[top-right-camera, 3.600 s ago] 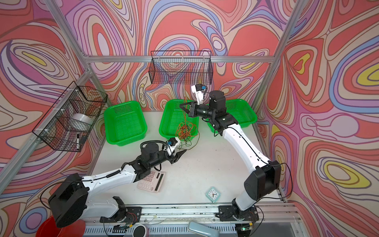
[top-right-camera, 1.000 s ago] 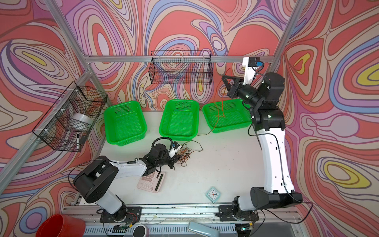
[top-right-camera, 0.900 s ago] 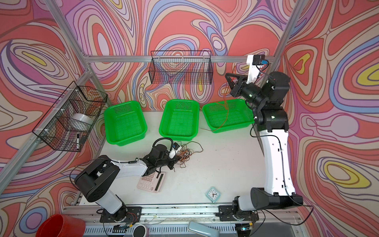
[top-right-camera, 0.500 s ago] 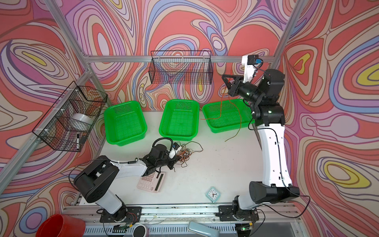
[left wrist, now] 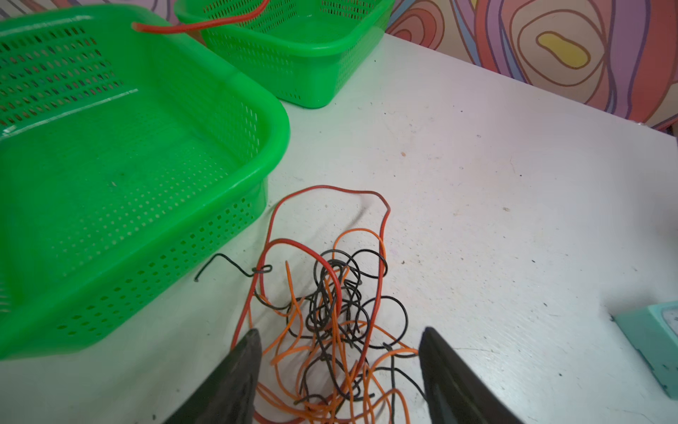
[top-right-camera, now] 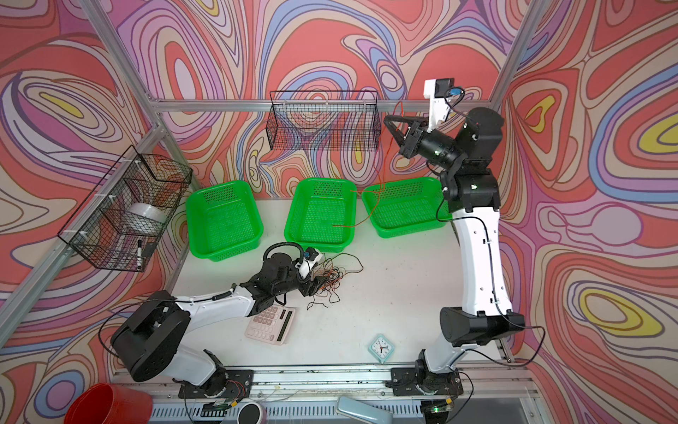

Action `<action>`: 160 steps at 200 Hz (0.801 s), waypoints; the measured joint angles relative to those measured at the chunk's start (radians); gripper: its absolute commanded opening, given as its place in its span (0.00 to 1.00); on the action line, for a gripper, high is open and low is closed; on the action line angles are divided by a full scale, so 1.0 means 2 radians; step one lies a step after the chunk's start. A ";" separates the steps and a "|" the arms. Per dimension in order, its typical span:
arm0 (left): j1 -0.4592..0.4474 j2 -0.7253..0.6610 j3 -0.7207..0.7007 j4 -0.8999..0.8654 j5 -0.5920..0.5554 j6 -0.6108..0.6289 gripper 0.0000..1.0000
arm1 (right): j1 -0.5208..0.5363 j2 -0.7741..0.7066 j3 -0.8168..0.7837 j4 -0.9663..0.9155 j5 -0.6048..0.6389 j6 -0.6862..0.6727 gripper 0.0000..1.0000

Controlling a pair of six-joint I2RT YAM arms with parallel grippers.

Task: Untangle and sort cables by color
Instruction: Untie the cable, then place the cable in the container.

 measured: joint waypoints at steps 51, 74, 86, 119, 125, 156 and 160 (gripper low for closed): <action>0.000 -0.045 0.000 0.000 -0.058 0.001 1.00 | 0.038 0.101 0.094 0.021 -0.005 0.006 0.00; 0.000 -0.060 -0.001 -0.002 -0.076 0.001 0.98 | 0.044 0.139 0.106 0.046 -0.006 0.018 0.00; 0.000 -0.066 -0.003 -0.004 -0.081 0.001 0.98 | 0.046 0.156 0.108 0.058 -0.006 0.023 0.00; 0.000 -0.080 -0.013 -0.010 -0.091 -0.002 0.96 | 0.052 0.185 0.109 0.076 -0.007 0.031 0.00; 0.000 -0.081 -0.015 -0.010 -0.092 -0.003 0.95 | 0.054 0.186 0.109 0.077 -0.007 0.032 0.00; 0.000 -0.088 -0.022 -0.012 -0.097 -0.006 0.95 | 0.061 0.187 0.114 0.103 -0.009 0.036 0.00; 0.000 -0.088 -0.022 -0.012 -0.099 -0.007 0.94 | 0.062 0.187 0.115 0.108 -0.010 0.038 0.00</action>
